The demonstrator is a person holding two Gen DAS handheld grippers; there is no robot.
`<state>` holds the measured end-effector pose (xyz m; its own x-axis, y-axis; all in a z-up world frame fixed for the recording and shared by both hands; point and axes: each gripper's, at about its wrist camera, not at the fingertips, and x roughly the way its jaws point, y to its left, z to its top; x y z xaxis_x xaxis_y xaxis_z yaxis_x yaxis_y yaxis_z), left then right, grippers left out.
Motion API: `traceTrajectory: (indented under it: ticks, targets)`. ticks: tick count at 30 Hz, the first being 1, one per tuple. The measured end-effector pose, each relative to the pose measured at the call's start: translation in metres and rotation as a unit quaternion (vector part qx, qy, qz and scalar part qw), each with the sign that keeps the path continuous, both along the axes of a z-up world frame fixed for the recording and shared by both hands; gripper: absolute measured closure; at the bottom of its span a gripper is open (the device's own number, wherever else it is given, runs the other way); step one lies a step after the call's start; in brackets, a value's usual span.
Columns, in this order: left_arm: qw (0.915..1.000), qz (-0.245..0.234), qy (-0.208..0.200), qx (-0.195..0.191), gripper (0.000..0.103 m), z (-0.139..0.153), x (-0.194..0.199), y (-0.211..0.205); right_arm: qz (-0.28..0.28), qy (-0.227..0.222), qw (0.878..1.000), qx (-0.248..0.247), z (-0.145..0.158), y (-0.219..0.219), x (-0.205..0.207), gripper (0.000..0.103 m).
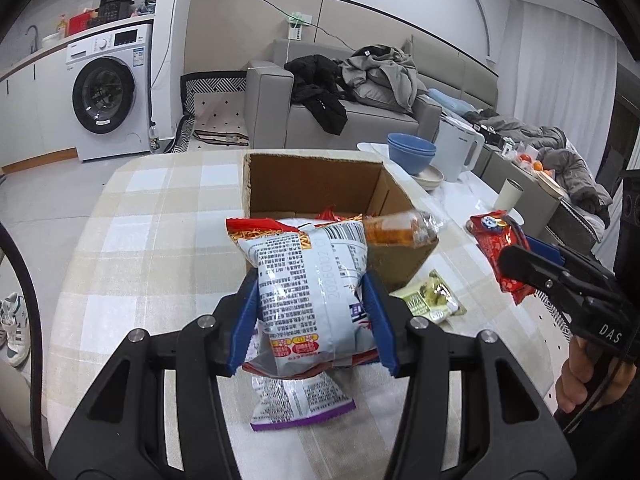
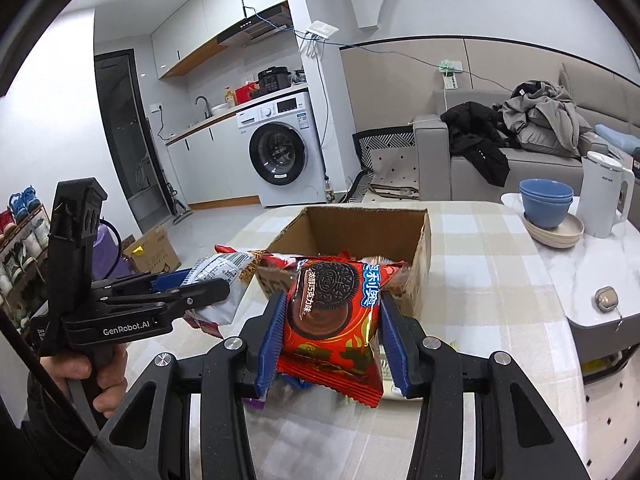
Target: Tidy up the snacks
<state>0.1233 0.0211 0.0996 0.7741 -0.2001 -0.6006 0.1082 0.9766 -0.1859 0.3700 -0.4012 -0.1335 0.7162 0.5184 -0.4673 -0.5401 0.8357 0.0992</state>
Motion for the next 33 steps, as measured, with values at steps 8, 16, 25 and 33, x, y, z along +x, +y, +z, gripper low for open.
traceTrajectory:
  ticks: [8,16,25,33]
  targets:
    - [0.9998,0.01,-0.018,0.001,0.055,0.019,0.022,0.001,0.003,-0.008,1.0,-0.002,0.015,0.013,0.016,0.057]
    - [0.9995,0.017,-0.024,0.01,0.055,0.028,0.042,-0.005,-0.003,-0.003,1.0,-0.007,0.021,0.018,0.035,0.057]
    - [0.9996,0.018,-0.017,0.011,0.055,0.03,0.074,-0.008,-0.005,-0.006,1.0,-0.024,0.024,0.03,0.056,0.057]
    - [0.9996,0.027,-0.007,0.009,0.055,0.025,0.107,-0.001,-0.016,0.002,0.999,-0.029,0.02,0.038,0.083,0.057]
